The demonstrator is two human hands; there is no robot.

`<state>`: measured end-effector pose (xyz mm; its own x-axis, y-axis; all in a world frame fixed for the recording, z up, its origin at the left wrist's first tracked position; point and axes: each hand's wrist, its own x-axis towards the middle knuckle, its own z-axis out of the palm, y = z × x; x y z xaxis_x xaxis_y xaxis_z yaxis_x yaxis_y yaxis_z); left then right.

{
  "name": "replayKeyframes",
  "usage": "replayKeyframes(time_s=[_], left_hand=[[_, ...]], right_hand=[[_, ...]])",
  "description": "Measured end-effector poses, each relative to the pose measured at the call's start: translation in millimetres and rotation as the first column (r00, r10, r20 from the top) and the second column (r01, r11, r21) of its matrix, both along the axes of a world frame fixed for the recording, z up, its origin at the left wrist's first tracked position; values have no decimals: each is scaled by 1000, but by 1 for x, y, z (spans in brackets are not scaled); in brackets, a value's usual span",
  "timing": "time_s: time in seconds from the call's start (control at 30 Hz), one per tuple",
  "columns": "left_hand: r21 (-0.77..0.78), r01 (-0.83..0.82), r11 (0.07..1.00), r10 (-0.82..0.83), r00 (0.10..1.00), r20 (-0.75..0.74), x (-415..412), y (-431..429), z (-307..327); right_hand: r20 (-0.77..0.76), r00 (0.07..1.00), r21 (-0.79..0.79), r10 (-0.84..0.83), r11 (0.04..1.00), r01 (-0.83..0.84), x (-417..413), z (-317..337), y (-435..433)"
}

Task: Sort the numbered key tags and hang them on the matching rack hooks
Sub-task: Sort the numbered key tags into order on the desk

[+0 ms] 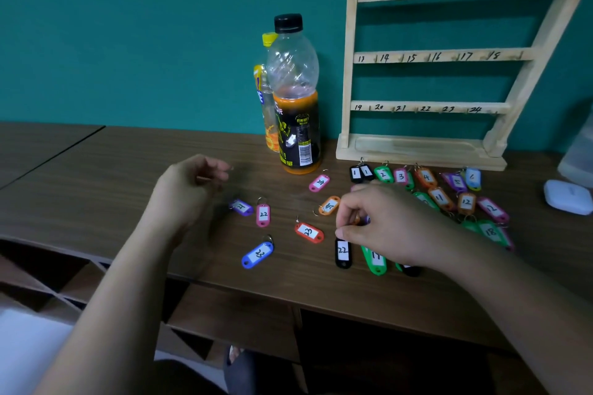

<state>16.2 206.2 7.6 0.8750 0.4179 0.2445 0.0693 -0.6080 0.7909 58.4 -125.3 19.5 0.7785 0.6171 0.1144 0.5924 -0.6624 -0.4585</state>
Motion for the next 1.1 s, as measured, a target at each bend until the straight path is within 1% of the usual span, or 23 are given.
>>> replayKeyframes(time_s=[0.03,0.1,0.17,0.23,0.43,0.5,0.63,0.73,0.8,0.87,0.93,1.1], left_hand=[[61,-28,998,30,999,-27,-1,2,0],[127,-33,991,48,992,-114,-3,2,0],[140,2,990,28,978,-208,-3,0,0],[155,33,987,10,963,-268,-3,-1,0],[295,59,954,37,950,-310,0,-8,3],[343,45,938,61,954,-292,1,-11,3],[340,36,940,55,965,-255,-1,-13,5],[355,-38,934,71,994,-82,-5,-20,13],[357,-62,932,51,998,39,-8,-28,20],[315,-42,948,9,994,106,-11,-40,26],[258,-1,966,-36,990,139,-13,-53,29],[142,176,974,-196,970,143,-11,-85,30]], right_hand=[[-5,1000,5,-5,1000,5,0,0,0],[-12,1000,2,-12,1000,12,-1,0,1],[9,1000,-11,-8,1000,8,-1,-1,2],[21,1000,-16,-4,1000,5,-1,-2,3],[19,1000,-6,3,1000,-3,-2,-1,3],[10,1000,-14,5,1000,-5,-2,-1,3],[0,1000,37,-7,999,7,0,1,1],[21,998,60,-58,997,56,3,3,-3],[27,995,110,-95,990,92,5,4,-5],[38,991,159,-129,980,121,7,5,-6],[36,988,200,-147,970,137,7,7,-7],[2,991,291,-136,948,130,2,12,-7]])
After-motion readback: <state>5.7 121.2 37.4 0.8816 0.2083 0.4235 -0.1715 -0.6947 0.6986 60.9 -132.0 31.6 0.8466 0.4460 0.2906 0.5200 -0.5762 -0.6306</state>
